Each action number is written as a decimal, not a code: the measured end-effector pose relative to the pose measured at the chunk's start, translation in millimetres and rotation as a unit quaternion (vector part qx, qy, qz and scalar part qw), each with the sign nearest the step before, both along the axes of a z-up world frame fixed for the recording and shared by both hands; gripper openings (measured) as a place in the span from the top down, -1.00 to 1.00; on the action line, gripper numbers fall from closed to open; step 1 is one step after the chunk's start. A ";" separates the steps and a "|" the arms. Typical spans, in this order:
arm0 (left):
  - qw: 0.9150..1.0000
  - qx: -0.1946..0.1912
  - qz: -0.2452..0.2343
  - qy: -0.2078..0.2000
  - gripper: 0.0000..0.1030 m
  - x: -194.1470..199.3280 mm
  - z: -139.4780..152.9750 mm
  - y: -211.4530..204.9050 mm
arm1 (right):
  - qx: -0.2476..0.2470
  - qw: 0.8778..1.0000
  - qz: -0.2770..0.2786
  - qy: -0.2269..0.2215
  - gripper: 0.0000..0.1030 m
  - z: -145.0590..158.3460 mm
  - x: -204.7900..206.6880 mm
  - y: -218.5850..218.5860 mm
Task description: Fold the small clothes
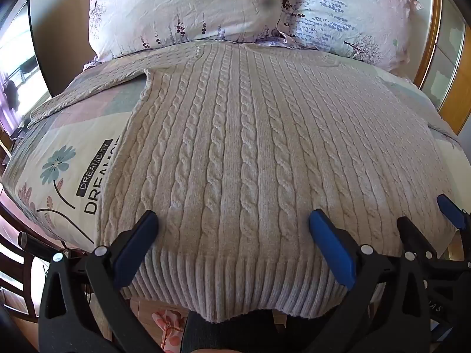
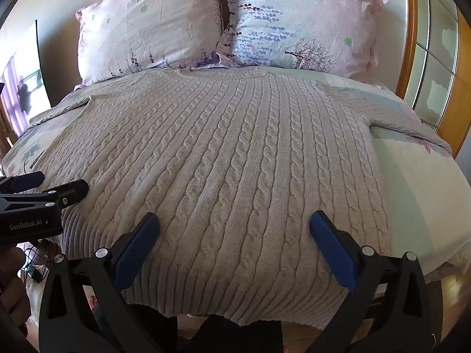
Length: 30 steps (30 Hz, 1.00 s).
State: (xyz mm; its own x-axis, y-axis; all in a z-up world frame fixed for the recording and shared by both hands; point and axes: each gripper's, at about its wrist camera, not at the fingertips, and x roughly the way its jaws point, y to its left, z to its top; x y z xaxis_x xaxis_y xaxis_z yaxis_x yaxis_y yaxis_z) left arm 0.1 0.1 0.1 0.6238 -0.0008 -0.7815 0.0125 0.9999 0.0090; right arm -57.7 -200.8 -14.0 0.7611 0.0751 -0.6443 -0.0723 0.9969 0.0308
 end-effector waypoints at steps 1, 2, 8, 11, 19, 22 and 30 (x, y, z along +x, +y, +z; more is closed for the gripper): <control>1.000 0.000 0.000 -0.001 -0.97 -0.1 0.1 0.0 | 0.001 1.000 0.000 -0.004 -0.97 0.2 -0.4 -0.1; 1.000 0.000 0.000 -0.002 -0.97 -0.2 0.1 0.0 | 0.001 1.000 0.000 -0.005 -0.97 0.2 -0.4 -0.1; 1.000 0.001 0.000 -0.002 -0.97 -0.2 0.0 -0.1 | 0.001 1.000 0.000 -0.005 -0.97 0.1 -0.5 0.1; 1.000 0.001 0.000 -0.002 -0.97 -0.2 0.0 0.0 | 0.001 1.000 0.000 -0.005 -0.97 0.0 -0.5 0.0; 1.000 0.001 0.000 -0.002 -0.97 -0.2 0.0 0.0 | 0.000 1.000 0.000 -0.005 -0.97 0.0 -0.3 0.1; 1.000 0.001 0.000 -0.002 -0.97 -0.2 0.0 -0.1 | 0.000 1.000 0.000 -0.005 -0.97 -0.1 -0.4 0.1; 1.000 0.002 0.000 -0.002 -0.97 0.0 0.1 0.0 | 0.000 1.000 0.000 -0.005 -0.97 -0.2 -0.3 0.2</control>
